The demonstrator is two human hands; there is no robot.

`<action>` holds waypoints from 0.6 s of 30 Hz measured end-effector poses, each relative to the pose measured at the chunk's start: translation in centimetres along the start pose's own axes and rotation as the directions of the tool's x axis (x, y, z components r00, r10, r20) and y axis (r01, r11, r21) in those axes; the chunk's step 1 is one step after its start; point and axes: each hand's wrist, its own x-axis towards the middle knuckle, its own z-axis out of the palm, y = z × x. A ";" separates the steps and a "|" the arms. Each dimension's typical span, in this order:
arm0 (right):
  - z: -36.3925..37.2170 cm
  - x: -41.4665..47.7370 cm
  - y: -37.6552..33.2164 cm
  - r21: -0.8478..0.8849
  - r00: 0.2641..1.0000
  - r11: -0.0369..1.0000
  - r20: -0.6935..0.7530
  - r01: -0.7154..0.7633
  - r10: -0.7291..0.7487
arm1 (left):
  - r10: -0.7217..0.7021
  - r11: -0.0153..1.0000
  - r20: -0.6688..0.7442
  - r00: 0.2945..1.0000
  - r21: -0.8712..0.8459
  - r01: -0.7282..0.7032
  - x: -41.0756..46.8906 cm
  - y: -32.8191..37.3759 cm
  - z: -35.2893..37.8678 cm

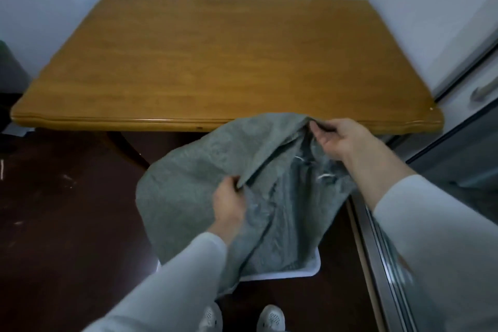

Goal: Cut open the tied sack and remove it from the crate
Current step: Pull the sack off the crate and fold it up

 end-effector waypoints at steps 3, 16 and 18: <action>-1.2 -0.3 -2.5 -0.264 0.993 0.960 -0.041 0.096 -0.110 | 0.056 0.982 -0.070 0.996 -0.178 -0.068 2.9 2.7 -6.1; 2.8 -5.8 5.8 -0.797 0.757 -0.332 0.593 0.504 -0.273 | 0.028 0.999 0.284 0.959 0.010 -0.032 1.1 17.8 -19.9; 3.3 -5.2 5.1 -0.778 0.710 -0.417 0.613 0.470 -0.346 | 0.076 0.954 0.376 0.924 0.243 -0.177 0.9 17.7 -20.8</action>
